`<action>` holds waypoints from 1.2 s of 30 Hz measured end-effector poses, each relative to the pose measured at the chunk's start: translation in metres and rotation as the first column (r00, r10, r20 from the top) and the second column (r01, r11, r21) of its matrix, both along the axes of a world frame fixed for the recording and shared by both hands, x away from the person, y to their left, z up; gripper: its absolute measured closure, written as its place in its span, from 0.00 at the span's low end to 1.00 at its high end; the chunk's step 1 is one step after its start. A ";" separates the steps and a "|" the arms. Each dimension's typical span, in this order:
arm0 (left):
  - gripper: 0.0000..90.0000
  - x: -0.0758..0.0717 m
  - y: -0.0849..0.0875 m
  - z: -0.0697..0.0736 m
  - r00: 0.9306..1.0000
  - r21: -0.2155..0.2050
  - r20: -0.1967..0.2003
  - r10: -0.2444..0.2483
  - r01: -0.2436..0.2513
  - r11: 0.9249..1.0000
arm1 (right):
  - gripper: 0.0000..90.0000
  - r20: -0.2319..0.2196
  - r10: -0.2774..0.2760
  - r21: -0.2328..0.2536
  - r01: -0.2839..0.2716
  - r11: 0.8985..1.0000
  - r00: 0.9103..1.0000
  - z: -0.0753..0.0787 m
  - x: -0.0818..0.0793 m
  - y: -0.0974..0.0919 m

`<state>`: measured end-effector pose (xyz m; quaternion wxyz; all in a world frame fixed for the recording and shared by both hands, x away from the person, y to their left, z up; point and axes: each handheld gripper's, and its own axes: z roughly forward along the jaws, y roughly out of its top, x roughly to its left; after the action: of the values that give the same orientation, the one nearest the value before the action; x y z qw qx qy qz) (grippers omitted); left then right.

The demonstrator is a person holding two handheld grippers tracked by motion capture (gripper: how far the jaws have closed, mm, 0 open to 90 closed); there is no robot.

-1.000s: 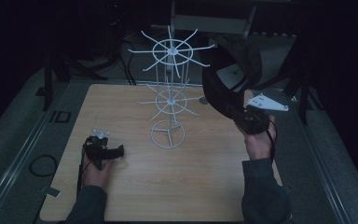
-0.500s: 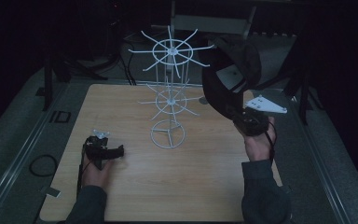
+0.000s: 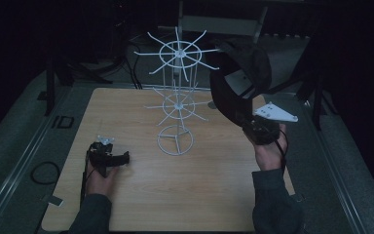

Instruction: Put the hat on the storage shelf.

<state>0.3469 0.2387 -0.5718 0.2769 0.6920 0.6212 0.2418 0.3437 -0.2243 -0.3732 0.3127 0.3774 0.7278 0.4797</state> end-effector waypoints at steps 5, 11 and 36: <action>0.01 0.000 0.000 0.000 1.000 0.000 0.000 0.000 0.000 1.000 | 0.96 0.004 -0.002 -0.011 0.002 1.000 1.000 -0.002 0.000 0.001; 0.01 0.000 0.000 0.000 1.000 0.000 0.000 0.000 0.000 1.000 | 0.96 0.007 -0.011 -0.030 0.011 0.999 1.000 -0.005 -0.001 0.003; 0.01 0.000 0.000 0.000 1.000 0.002 -0.001 -0.001 0.001 1.000 | 0.92 0.015 0.009 -0.131 -0.007 0.991 1.000 -0.014 0.000 0.018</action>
<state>0.3469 0.2387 -0.5718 0.2761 0.6928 0.6208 0.2419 0.3435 -0.2067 -0.3872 0.3404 0.3493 0.7570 0.4349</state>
